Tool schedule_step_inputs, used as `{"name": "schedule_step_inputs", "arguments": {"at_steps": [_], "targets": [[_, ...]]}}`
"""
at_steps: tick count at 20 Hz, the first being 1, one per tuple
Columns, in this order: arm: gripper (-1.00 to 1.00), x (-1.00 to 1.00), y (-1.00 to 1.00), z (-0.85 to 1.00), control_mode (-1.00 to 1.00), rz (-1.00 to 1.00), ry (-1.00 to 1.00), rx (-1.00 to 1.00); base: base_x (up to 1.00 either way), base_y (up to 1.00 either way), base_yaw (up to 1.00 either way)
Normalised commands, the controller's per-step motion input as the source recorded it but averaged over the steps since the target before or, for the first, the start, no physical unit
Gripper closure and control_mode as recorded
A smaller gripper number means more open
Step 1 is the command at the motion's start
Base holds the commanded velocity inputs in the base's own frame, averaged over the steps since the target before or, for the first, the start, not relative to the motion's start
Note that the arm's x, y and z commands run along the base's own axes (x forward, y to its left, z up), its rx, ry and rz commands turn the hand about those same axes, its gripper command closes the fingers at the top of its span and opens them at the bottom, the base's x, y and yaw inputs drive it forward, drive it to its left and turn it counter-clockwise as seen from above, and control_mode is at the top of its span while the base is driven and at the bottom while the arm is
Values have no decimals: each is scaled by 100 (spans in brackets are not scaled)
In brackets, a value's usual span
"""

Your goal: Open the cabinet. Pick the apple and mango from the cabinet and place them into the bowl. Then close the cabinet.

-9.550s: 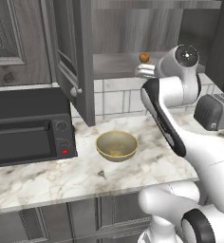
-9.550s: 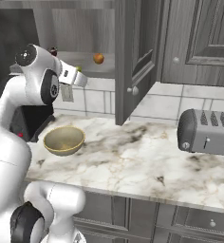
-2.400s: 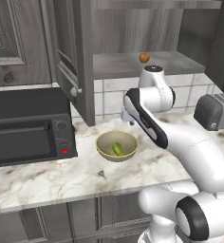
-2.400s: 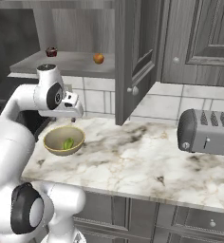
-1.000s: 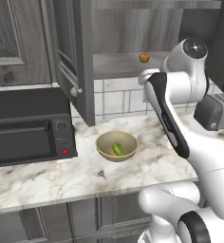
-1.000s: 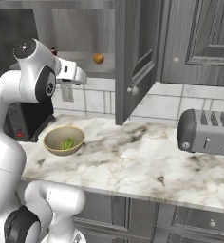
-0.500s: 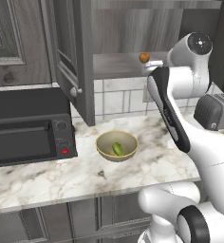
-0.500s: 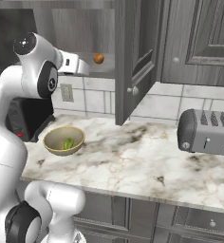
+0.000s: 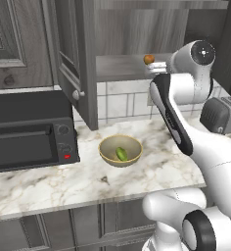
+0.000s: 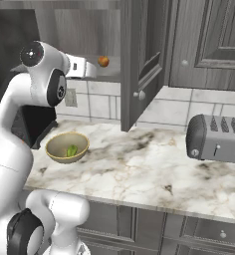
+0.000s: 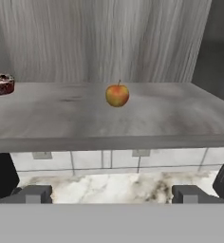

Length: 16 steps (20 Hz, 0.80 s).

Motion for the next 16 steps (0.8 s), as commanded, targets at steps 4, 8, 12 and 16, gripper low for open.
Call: {"name": "schedule_step_inputs", "arguments": {"at_steps": [4, 8, 12, 16], "targets": [[-100, 43, -12, 0, -100, 0, 0, 0, 0, 0, 0], [-100, 46, -6, 1, -100, 0, 0, 0, 0, 0, 0], [-100, 54, 0, 0, -100, -1, 0, 0, 0, 0, 0], [-100, 55, -1, 0, -100, -1, 0, 0, 0, 0, 0]]}}
